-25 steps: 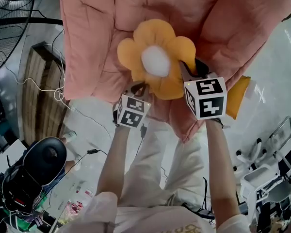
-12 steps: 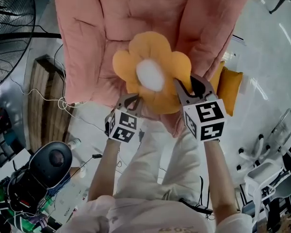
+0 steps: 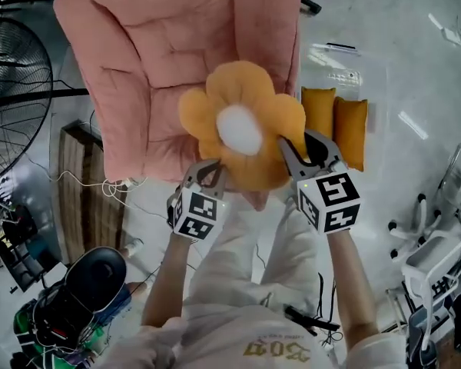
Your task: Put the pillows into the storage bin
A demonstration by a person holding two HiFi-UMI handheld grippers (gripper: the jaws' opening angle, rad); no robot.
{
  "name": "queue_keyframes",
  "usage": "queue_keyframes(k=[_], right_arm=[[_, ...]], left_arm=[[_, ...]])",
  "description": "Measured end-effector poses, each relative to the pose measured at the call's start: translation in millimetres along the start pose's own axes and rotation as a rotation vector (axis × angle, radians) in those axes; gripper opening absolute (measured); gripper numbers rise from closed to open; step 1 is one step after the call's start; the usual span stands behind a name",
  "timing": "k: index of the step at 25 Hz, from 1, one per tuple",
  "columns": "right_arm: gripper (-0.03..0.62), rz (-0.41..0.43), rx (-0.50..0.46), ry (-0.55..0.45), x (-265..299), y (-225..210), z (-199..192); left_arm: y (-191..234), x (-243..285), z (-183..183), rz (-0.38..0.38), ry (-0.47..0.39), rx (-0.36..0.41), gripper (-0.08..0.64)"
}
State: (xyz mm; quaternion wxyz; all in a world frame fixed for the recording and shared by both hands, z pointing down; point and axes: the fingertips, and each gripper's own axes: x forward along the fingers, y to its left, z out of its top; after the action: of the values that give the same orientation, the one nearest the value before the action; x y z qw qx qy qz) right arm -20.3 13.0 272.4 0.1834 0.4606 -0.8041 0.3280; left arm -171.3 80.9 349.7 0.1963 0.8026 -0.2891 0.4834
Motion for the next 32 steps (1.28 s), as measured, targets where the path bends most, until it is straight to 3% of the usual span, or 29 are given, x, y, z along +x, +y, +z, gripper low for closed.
queue_keyframes(k=[5, 14, 20, 32], right_arm=[[0.126, -0.031, 0.018, -0.017, -41.7, -27.7, -9.8], [0.126, -0.101, 0.156, -0.059, -113.4, -103.2, -52.5], [0.124, -0.134, 0.176, -0.077, -141.9, -149.5, -80.7], [0.115, -0.132, 0.329, -0.091, -161.8, -226.1, -138.1]], left_arm=[[-39.5, 2.0, 28.9, -0.024, -0.002, 0.066, 0.031], [-116.4, 26.0, 75.8, -0.051, -0.026, 0.127, 0.031], [-171.8, 56.7, 101.0, -0.064, -0.021, 0.174, 0.029], [-215.1, 114.4, 122.8, -0.048, 0.024, 0.257, 0.029]])
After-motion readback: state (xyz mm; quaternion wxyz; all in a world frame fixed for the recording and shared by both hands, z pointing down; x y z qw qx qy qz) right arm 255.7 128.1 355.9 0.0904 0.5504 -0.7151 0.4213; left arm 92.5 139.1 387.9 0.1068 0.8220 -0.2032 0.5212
